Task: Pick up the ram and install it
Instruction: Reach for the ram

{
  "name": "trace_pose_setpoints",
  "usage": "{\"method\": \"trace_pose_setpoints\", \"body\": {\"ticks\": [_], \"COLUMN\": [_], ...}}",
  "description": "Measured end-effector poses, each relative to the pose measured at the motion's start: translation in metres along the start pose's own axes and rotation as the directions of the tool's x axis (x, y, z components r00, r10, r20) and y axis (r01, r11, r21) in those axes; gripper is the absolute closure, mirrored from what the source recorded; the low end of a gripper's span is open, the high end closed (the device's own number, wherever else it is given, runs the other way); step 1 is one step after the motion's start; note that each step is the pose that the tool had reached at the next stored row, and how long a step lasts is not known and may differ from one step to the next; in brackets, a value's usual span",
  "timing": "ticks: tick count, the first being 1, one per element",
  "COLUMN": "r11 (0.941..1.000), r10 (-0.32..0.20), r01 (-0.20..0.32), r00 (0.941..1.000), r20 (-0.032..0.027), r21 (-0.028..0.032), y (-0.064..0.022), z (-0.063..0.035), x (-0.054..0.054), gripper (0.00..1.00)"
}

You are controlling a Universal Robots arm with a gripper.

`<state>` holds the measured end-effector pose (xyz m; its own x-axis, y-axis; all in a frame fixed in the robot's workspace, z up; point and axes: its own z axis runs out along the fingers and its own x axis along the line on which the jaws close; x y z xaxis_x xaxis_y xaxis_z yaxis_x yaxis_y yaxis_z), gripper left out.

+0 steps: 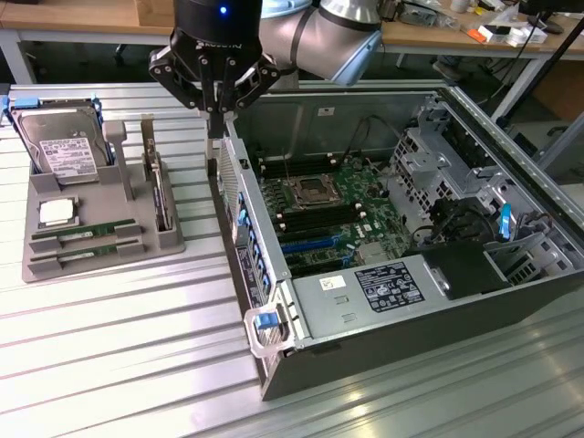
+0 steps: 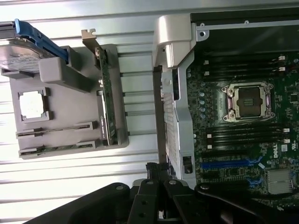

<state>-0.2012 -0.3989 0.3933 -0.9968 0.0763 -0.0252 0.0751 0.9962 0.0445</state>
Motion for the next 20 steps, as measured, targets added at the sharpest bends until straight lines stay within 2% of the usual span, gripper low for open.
{"method": "trace_pose_setpoints", "body": {"ticks": [20], "r11": [1.0000], "r10": [0.000], "r01": [0.000], "r00": [1.0000], "r20": [0.0000], "r21": [0.0000], "y": [-0.0018], "z": [-0.0007], "x": [0.024], "gripper": [0.89]}}
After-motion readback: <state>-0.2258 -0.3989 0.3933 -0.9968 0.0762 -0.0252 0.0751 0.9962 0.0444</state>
